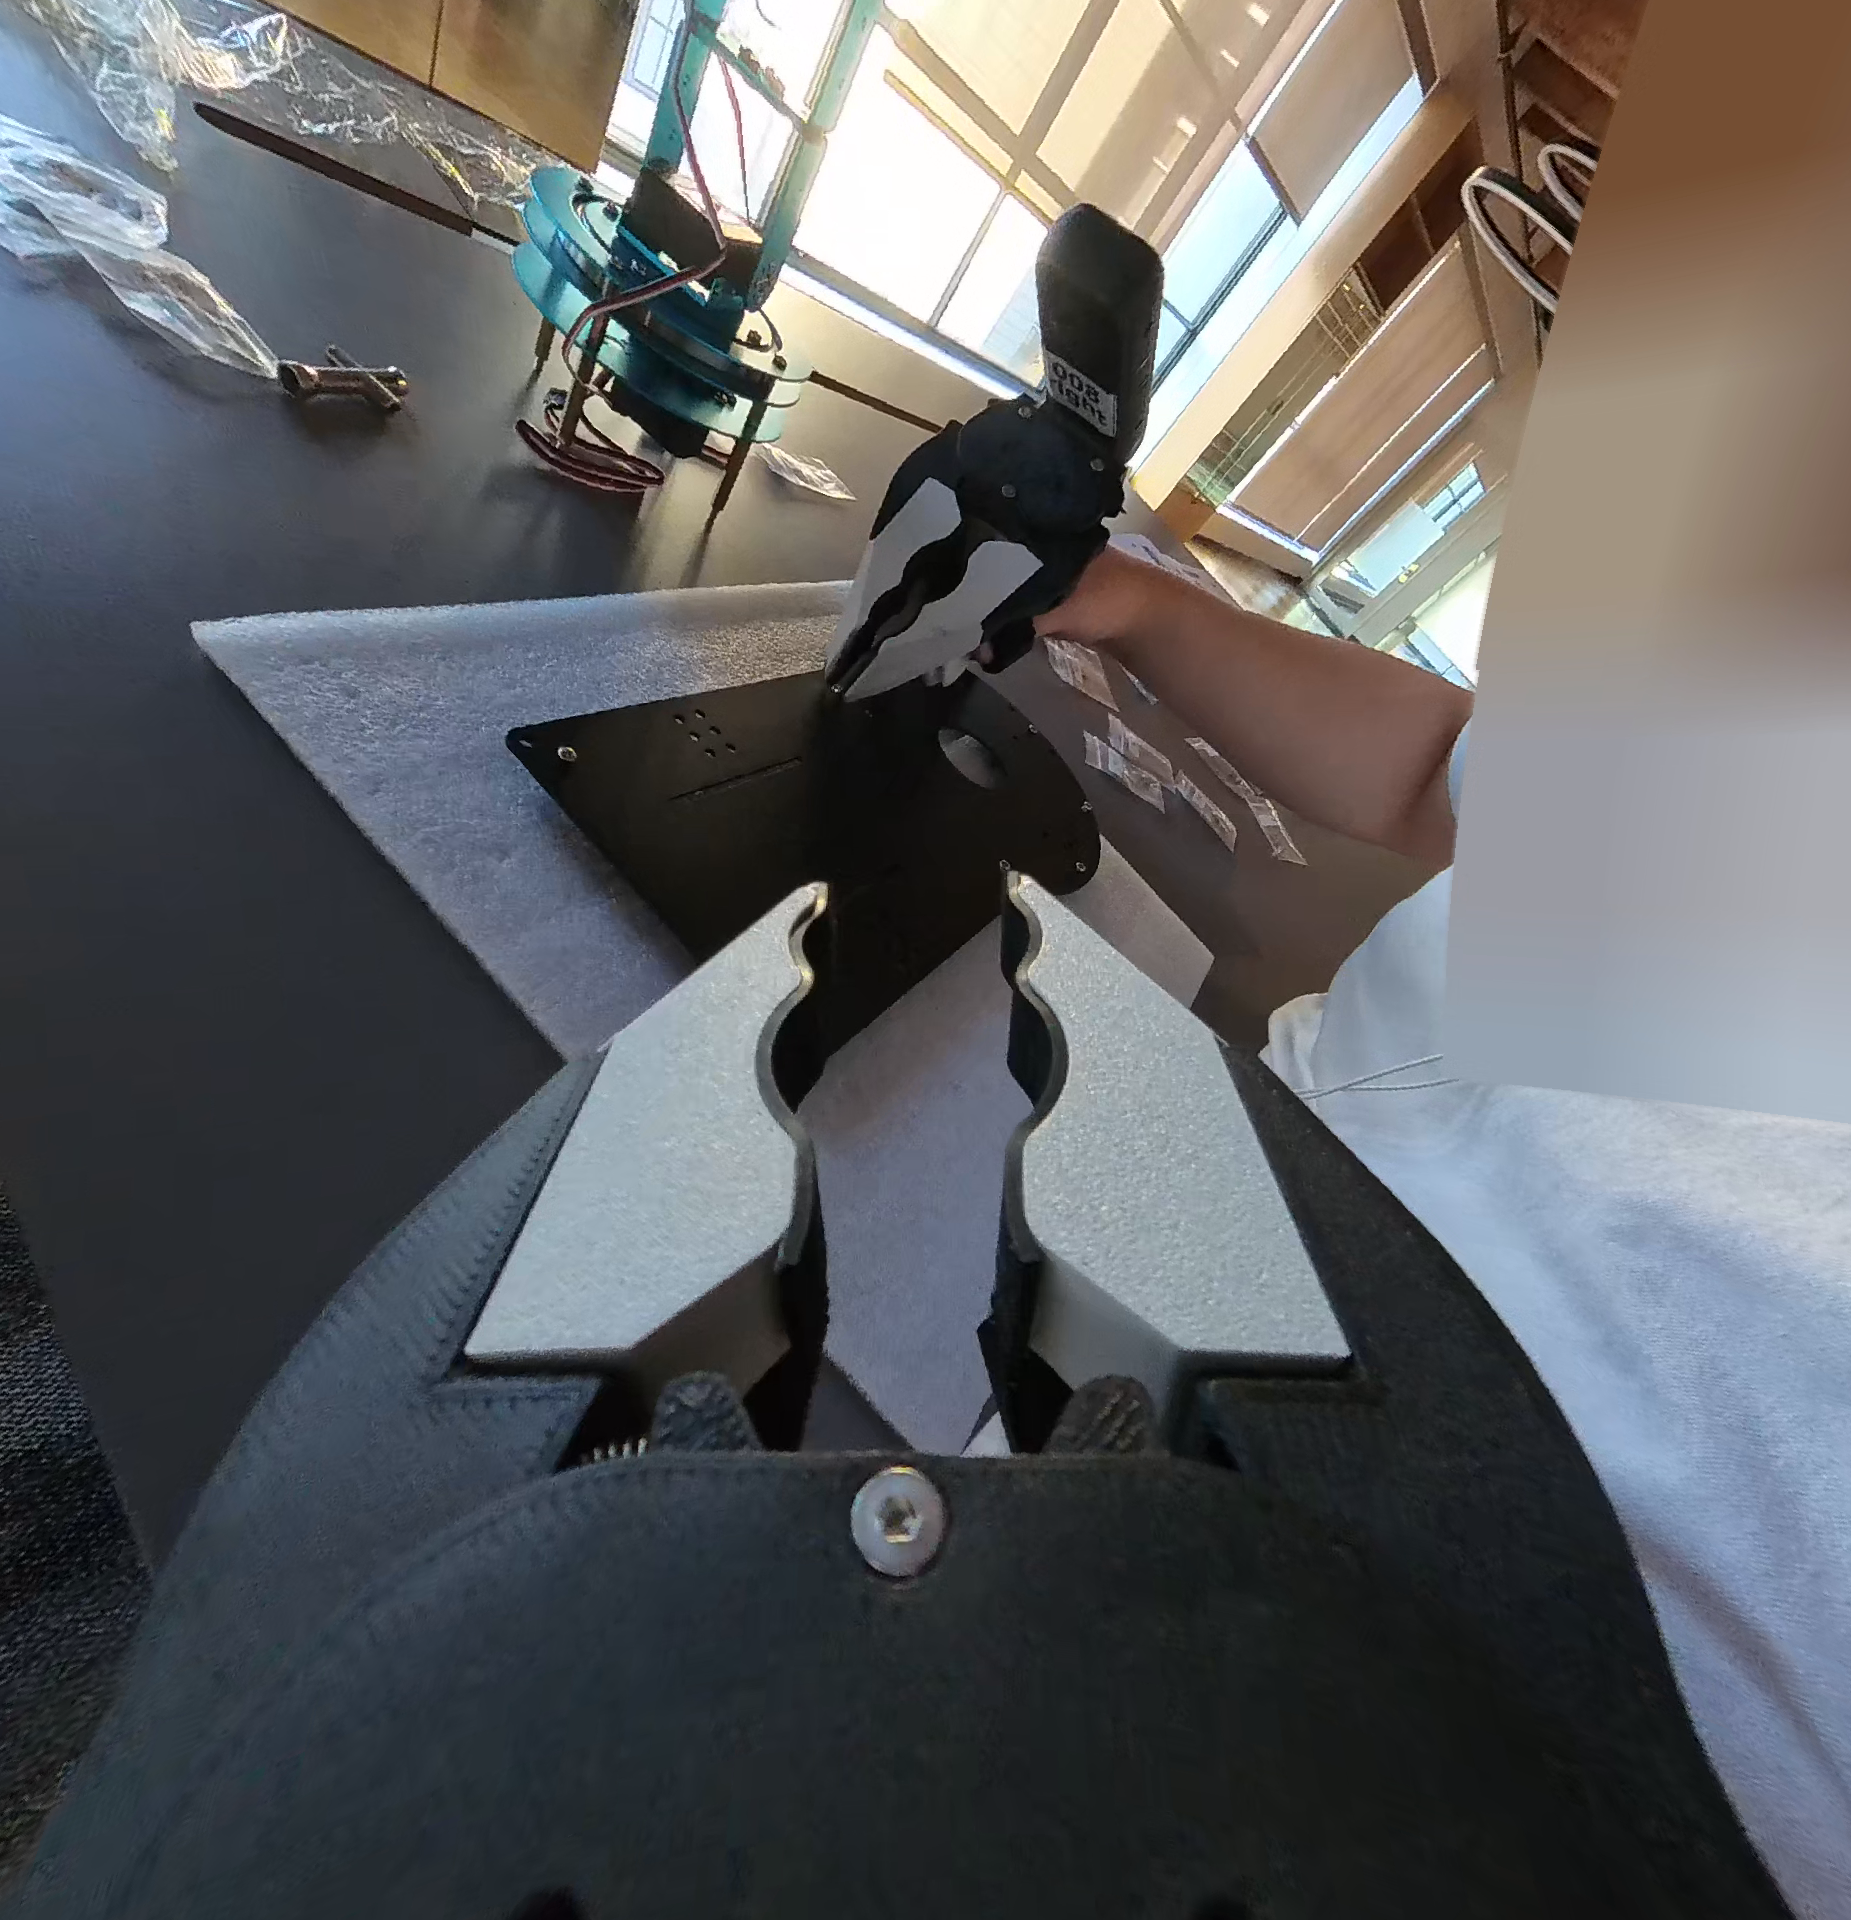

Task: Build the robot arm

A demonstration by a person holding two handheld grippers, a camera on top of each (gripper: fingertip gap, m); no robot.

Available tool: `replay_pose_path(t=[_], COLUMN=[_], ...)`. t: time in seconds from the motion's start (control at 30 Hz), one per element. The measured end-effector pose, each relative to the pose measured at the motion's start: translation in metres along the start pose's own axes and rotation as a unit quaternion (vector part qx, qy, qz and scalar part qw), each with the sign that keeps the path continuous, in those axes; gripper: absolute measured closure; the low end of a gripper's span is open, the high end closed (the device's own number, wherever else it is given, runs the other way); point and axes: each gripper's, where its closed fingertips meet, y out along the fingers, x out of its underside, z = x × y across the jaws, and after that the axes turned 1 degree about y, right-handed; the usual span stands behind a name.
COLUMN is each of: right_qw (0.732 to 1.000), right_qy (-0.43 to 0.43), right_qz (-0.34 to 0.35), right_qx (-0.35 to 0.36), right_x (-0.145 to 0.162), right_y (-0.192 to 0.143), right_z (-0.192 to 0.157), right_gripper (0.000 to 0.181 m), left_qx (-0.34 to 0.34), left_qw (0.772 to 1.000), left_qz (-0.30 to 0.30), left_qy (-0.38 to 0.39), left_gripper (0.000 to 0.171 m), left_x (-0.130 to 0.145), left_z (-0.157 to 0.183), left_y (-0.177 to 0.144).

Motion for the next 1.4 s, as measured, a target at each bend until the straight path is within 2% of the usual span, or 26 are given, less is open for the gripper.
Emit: replay_pose_path(t=[0.43, 0.6, 0.7, 0.77, 0.83, 0.9, 1.0, 1.07, 1.1, 1.13, 1.17, 1.23, 1.33, 1.4], right_qw=[1.0, 0.996, 0.984, 0.966, 0.936, 0.907, 0.861, 0.838, 0.815, 0.802, 0.802, 0.812, 0.819, 0.84], right_qy=[-0.017, -0.036, -0.035, -0.01, 0.047, 0.12, 0.179, 0.193, 0.202, 0.224, 0.26, 0.317, 0.322, 0.295], right_qz=[-0.014, -0.054, -0.106, -0.131, -0.13, -0.091, -0.104, -0.182, -0.235, -0.257, -0.244, -0.202, -0.221, -0.197], right_qx=[0.009, 0.059, 0.142, 0.221, 0.323, 0.392, 0.465, 0.478, 0.489, 0.491, 0.479, 0.445, 0.421, 0.41], right_x=[0.002, 0.008, 0.027, 0.049, 0.077, 0.107, 0.16, 0.204, 0.23, 0.25, 0.263, 0.276, 0.288, 0.258], right_y=[-0.007, -0.029, -0.073, -0.128, -0.201, -0.263, -0.319, -0.339, -0.357, -0.371, -0.377, -0.377, -0.372, -0.35], right_z=[0.0, 0.004, 0.009, 0.011, 0.014, 0.006, -0.009, -0.015, -0.015, -0.015, -0.014, -0.007, 0.001, 0.007], right_gripper=[0.171, 0.171, 0.17, 0.166, 0.163, 0.163, 0.156, 0.15, 0.15, 0.154, 0.154, 0.153, 0.144, 0.144], left_qx=[0.005, 0.001, -0.002, -0.008, -0.012, -0.01, 0.004, 0.015, 0.019, 0.021, 0.022, 0.019, 0.0, -0.021], left_qw=[1.0, 1.0, 1.0, 1.0, 1.0, 1.0, 0.999, 0.999, 0.998, 0.997, 0.997, 0.996, 0.995, 0.992], left_qz=[-0.005, -0.013, -0.014, -0.011, -0.002, 0.006, -0.001, -0.012, -0.017, -0.022, -0.026, -0.035, -0.045, -0.053], left_qy=[-0.006, -0.003, 0.0, 0.007, 0.013, 0.02, 0.033, 0.049, 0.059, 0.068, 0.074, 0.082, 0.092, 0.111], left_gripper=[0.142, 0.142, 0.142, 0.142, 0.142, 0.143, 0.145, 0.145, 0.145, 0.146, 0.146, 0.147, 0.152, 0.158], left_x=[0.001, 0.002, 0.003, 0.003, 0.001, -0.001, -0.006, -0.012, -0.016, -0.019, -0.022, -0.025, -0.022, -0.018], left_z=[-0.002, -0.003, -0.002, -0.002, -0.002, -0.002, 0.003, 0.011, 0.015, 0.019, 0.023, 0.03, 0.034, 0.03], left_y=[0.002, 0.002, 0.0, -0.003, -0.006, -0.006, 0.005, 0.016, 0.021, 0.026, 0.03, 0.036, 0.042, 0.049])
